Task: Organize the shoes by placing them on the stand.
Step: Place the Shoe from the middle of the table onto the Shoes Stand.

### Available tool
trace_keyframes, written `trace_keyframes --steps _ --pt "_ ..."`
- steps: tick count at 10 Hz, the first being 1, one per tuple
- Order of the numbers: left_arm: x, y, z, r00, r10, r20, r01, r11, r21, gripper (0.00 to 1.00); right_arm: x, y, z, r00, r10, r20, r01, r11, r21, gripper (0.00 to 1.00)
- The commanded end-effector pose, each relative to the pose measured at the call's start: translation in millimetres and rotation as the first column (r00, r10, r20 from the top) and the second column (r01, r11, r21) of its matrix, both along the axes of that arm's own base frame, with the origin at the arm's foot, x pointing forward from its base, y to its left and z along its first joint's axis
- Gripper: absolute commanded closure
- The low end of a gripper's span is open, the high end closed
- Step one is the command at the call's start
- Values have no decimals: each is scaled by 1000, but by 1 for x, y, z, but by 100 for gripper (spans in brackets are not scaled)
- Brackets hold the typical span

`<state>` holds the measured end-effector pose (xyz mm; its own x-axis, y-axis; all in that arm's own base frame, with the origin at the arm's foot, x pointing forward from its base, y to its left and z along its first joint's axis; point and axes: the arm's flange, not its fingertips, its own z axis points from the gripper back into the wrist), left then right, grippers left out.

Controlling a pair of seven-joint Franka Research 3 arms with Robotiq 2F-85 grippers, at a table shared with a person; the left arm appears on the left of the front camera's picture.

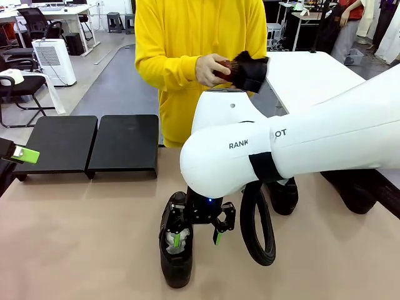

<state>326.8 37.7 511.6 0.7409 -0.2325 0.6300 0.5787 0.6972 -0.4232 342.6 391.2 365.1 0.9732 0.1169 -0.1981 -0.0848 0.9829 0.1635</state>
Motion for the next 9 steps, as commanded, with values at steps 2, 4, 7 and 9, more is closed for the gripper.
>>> trace_keyframes --steps 2,4,7,9 --pt "1 1 0 1000 -15 14 15 1000 -12 0 0 1 1 1000 -9 5 9 1000 14 0" --pt "1 1 0 1000 -15 14 15 1000 -12 0 -28 -17 39 988 26 155 -26 1000 -5 0" --pt "1 1 0 1000 -15 14 15 1000 -12 0 -67 -99 81 957 -53 285 28 996 90 0" --pt "0 0 0 1000 0 -1 0 1000 1 0 -76 -151 77 944 -170 282 141 983 120 0"
